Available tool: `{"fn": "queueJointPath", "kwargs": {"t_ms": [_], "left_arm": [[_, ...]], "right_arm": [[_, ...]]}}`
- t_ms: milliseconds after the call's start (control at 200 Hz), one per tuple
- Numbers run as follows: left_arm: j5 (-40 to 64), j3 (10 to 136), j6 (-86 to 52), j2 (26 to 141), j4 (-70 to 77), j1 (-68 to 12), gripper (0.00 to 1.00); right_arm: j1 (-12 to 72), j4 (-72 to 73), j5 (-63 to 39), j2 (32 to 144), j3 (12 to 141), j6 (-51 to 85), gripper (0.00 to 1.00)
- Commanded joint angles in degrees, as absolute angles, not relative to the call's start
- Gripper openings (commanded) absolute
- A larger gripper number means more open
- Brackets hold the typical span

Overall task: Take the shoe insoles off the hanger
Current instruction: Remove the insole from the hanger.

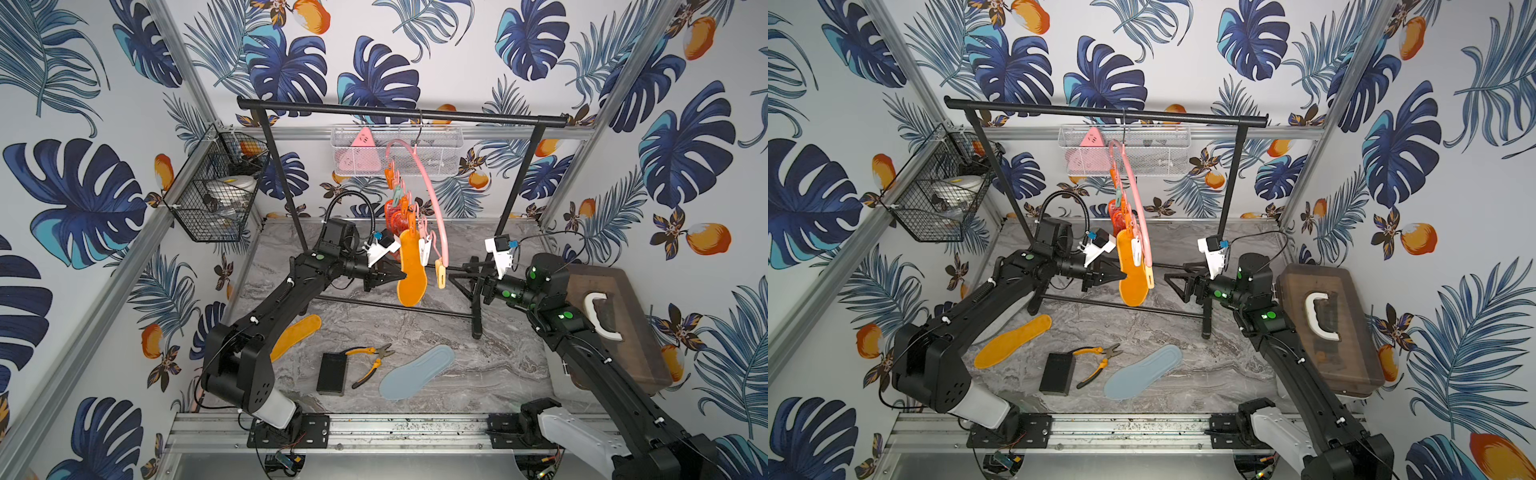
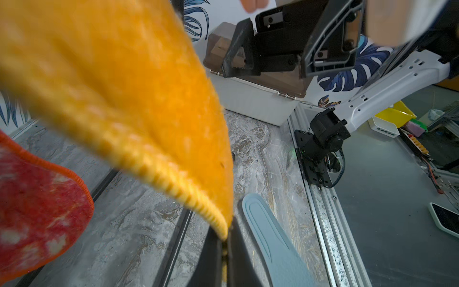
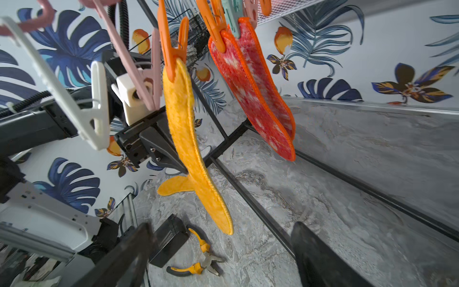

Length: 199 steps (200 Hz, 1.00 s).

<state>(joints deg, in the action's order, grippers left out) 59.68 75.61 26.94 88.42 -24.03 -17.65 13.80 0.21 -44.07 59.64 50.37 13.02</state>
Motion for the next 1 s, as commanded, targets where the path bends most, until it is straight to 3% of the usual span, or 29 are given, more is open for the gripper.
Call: {"fn": "queueJointPath", "kwargs": {"t_ms": [0,305,530,736,991], "left_arm": [[60.7,75.3,33.3,87.1,-30.7,-17.2,0.0],[62.9,76.1,38.2,84.3,-38.1,-16.1,0.0],[64.3,78.1,41.4,84.1,-42.9,-16.0,0.0],[65.0,79.5,43.2,84.4,-45.5,-15.9,0.0],[64.6,80.0,45.6,85.0,-47.9,-15.9,0.0]], "right_arm": [[12.9,5.3,-52.4,62.9,53.3,13.4,0.87],[12.4,14.5,-60.6,75.7,63.7,22.3,0.86],[19.7,6.8,-55.5,80.1,73.2,17.5,0.86],[20.9,16.0,-57.7,85.8,76.9,27.5,0.8],[24.0,18.4,-57.0,89.1,79.7,29.6,0.74]]}}
